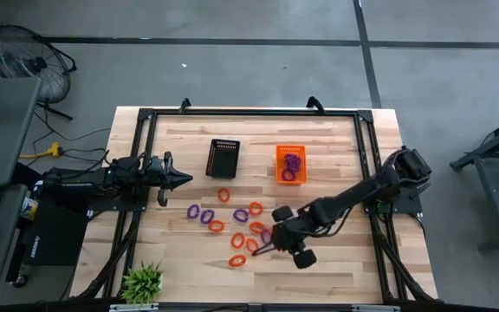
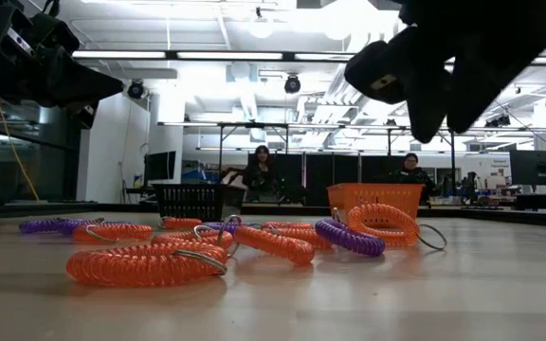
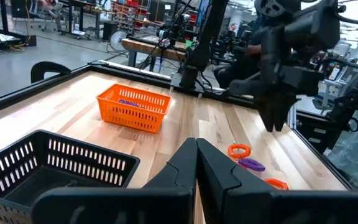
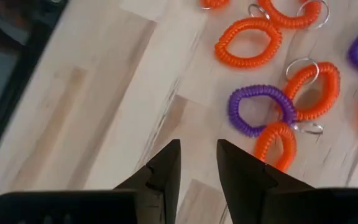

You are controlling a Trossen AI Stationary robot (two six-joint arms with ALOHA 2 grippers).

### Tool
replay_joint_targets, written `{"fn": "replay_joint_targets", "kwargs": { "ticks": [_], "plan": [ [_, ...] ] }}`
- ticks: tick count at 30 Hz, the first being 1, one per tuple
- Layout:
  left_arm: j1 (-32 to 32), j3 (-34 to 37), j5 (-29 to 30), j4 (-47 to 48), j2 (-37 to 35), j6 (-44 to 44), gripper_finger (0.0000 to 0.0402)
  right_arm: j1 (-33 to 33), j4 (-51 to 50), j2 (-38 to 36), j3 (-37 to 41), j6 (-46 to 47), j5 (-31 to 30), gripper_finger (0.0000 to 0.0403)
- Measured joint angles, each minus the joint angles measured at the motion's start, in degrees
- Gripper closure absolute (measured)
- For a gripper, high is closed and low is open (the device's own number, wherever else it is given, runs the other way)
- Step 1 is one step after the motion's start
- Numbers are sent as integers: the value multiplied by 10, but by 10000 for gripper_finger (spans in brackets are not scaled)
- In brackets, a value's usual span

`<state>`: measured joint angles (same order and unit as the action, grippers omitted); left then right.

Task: Sort spring keychains into baskets
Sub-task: Put the violet spring keychain into the orange basket

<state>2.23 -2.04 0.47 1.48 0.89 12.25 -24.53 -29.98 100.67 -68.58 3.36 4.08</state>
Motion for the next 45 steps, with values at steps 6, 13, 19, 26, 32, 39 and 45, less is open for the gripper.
{"fn": "replay_joint_targets", "kwargs": {
  "ticks": [6,13,19,26,32,39,45],
  "plan": [
    [0,0,0,0,0,0,401,-13,30,32,0,-35,-22,304],
    [0,0,0,0,0,0,401,-15,37,72,-21,-53,-23,304],
    [0,0,0,0,0,0,401,2,38,107,-59,-68,-24,304],
    [0,0,0,0,0,0,401,13,16,117,-62,-60,-24,304],
    [0,0,0,0,0,0,401,13,10,117,-62,-49,-21,303],
    [0,0,0,0,0,0,401,14,11,119,-62,-48,-20,300],
    [0,0,0,0,0,0,401,14,20,137,-62,-34,-23,241]
  ]
}}
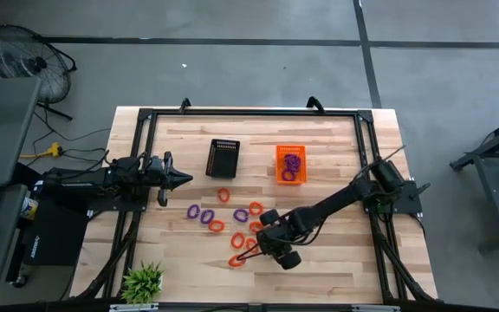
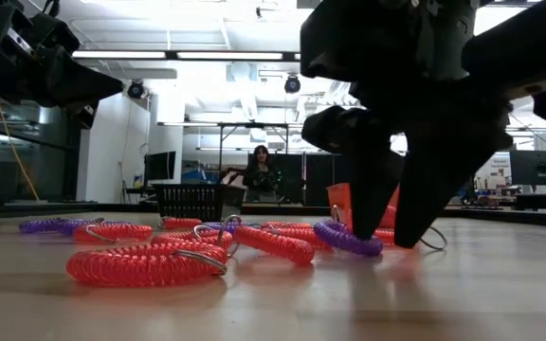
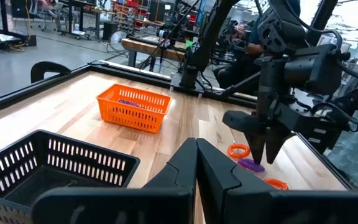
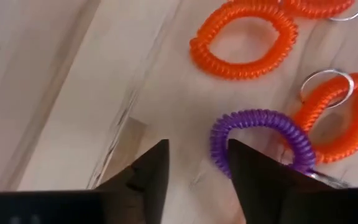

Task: Sort spring keychains into baskets
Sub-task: Put the violet spring keychain into the orange basket

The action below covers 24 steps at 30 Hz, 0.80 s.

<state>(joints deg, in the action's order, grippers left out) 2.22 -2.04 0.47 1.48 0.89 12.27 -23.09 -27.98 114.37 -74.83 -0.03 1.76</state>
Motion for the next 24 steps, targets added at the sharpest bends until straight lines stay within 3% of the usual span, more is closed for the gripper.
{"fn": "replay_joint_targets", "kwargs": {
  "ticks": [7,24],
  "plan": [
    [0,0,0,0,0,0,401,0,6,1,0,0,-30,195],
    [0,0,0,0,0,0,401,4,13,27,-2,15,2,220]
  ]
}}
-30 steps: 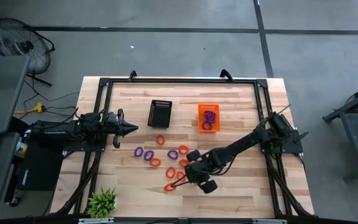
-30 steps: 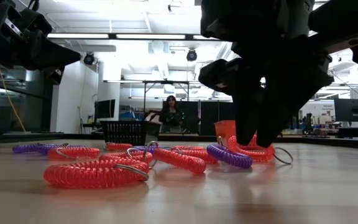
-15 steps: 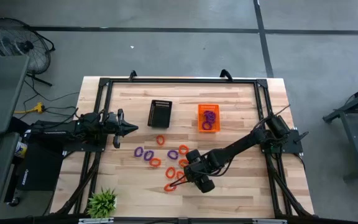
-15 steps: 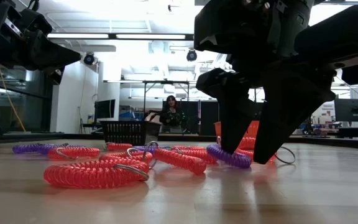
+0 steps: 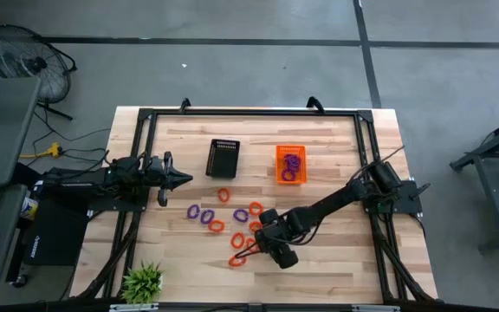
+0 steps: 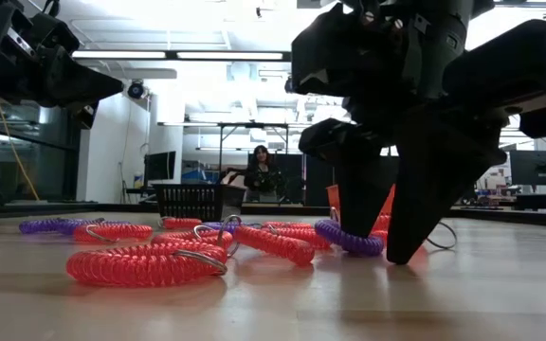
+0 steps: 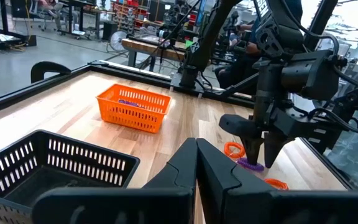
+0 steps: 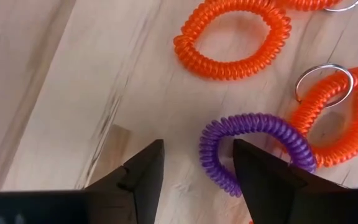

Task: Sort spring keychains into baskets
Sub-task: Put the violet spring keychain into the orange basket

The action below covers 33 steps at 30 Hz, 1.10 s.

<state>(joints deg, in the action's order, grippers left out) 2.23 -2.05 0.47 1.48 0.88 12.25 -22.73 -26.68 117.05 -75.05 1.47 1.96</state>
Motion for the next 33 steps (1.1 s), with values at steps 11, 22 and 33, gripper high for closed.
{"fn": "replay_joint_targets", "kwargs": {
  "ticks": [11,22,33],
  "plan": [
    [0,0,0,0,0,0,401,1,-4,1,1,18,-2,285],
    [0,0,0,0,0,0,401,2,-10,3,-5,46,-15,355],
    [0,0,0,0,0,0,401,2,-87,8,-83,48,-26,372]
  ]
}}
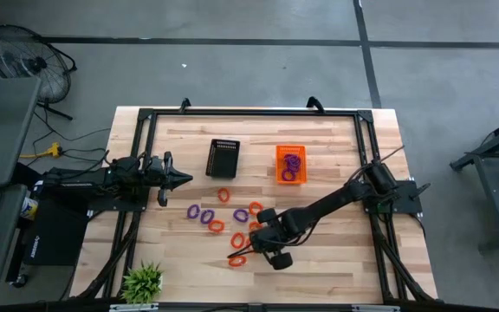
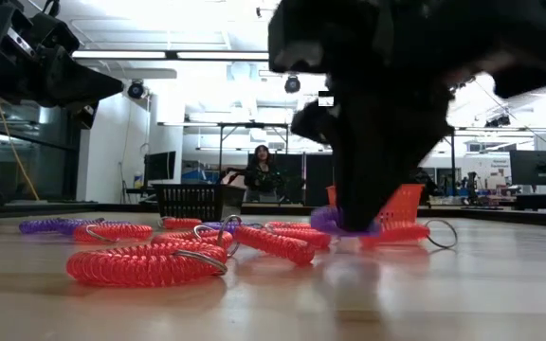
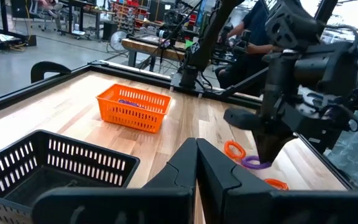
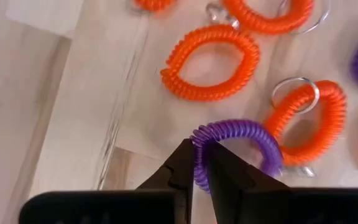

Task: Sort spring keychains into baskets
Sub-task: Put the violet spring keychain into the orange basket

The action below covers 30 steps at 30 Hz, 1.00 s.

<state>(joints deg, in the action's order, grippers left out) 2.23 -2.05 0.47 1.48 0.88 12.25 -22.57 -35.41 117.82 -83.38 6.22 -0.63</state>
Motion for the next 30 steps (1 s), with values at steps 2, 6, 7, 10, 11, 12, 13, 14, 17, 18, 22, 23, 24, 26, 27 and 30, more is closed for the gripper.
{"fn": "replay_joint_targets", "kwargs": {
  "ticks": [2,6,7,10,11,12,13,14,17,18,22,23,24,26,27,30],
  "plan": [
    [0,0,0,0,0,0,401,0,-23,0,-19,0,-6,369],
    [0,0,0,0,0,0,401,0,-59,-1,-66,1,-23,371],
    [0,0,0,0,0,0,401,1,-71,-1,-78,3,-32,372],
    [0,0,0,0,0,0,401,6,-102,-2,-117,4,-56,375],
    [0,0,0,0,0,0,401,8,-112,-2,-129,4,-66,375],
    [0,0,0,0,0,0,401,11,-123,-2,-142,8,-77,374],
    [0,0,0,0,0,0,401,14,-135,-2,-152,15,-91,372],
    [0,0,0,0,0,0,401,17,-147,-3,-162,25,-103,370],
    [0,0,0,0,0,0,401,29,-186,-3,-185,53,-126,365],
    [0,0,0,0,0,0,401,34,-198,-4,-190,58,-131,365],
    [0,0,0,0,0,0,401,57,-238,-4,-194,100,-140,370],
    [0,0,0,0,0,0,401,64,-247,-4,-194,116,-141,371],
    [0,0,0,0,0,0,401,72,-256,-4,-194,133,-142,371],
    [0,0,0,0,0,0,401,88,-269,-4,-194,164,-144,371],
    [0,0,0,0,0,0,401,97,-274,-4,-194,177,-146,369],
    [0,0,0,0,0,0,401,124,-285,-4,-194,210,-155,366]
  ]
}}
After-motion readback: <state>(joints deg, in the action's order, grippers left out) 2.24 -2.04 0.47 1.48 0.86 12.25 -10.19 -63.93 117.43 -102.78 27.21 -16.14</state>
